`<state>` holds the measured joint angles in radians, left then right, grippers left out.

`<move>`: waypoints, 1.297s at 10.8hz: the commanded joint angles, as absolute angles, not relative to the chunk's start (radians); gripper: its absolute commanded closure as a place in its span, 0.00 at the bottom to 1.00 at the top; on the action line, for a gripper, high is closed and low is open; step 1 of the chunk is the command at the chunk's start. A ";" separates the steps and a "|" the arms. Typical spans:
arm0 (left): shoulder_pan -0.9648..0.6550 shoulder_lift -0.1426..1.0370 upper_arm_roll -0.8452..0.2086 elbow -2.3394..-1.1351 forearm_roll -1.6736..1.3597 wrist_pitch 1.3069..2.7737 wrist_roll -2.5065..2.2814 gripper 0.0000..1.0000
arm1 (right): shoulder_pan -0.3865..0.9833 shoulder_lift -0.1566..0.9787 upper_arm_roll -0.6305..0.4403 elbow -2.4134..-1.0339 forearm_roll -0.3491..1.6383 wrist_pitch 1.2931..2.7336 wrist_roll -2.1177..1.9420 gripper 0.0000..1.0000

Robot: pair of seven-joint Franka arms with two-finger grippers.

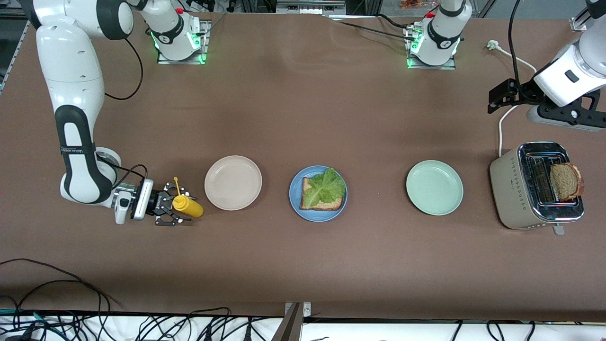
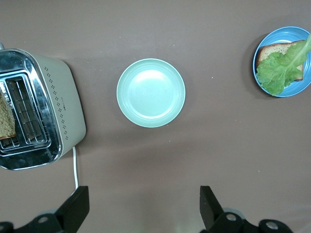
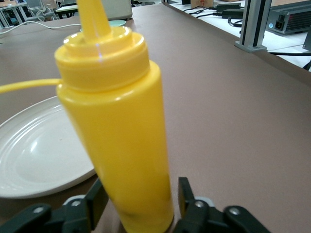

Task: Make sandwich in blue plate with both arms
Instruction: 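Grasp the yellow mustard bottle with the right gripper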

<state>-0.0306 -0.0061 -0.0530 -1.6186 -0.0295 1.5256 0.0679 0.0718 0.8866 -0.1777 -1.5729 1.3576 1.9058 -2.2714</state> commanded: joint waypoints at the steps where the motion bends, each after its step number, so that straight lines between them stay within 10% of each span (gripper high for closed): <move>1: -0.026 0.000 -0.055 -1.595 -0.052 1.511 0.074 0.00 | 0.084 0.908 -0.179 -1.542 1.390 1.921 -2.287 0.62; 4: -0.026 0.000 -0.054 -1.595 -0.052 1.511 0.074 0.00 | 0.097 0.905 -0.181 -1.534 1.387 1.921 -2.261 1.00; 14: -0.035 0.014 -0.057 -1.595 -0.052 1.519 0.072 0.00 | 0.285 0.756 -0.335 -1.421 0.867 1.939 -1.558 1.00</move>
<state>-0.0346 -0.0046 -0.0563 -1.6181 -0.0313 1.5258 0.0679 0.1777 0.8025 -0.2552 -1.4351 1.0033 1.9413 -1.7621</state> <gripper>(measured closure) 0.000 0.877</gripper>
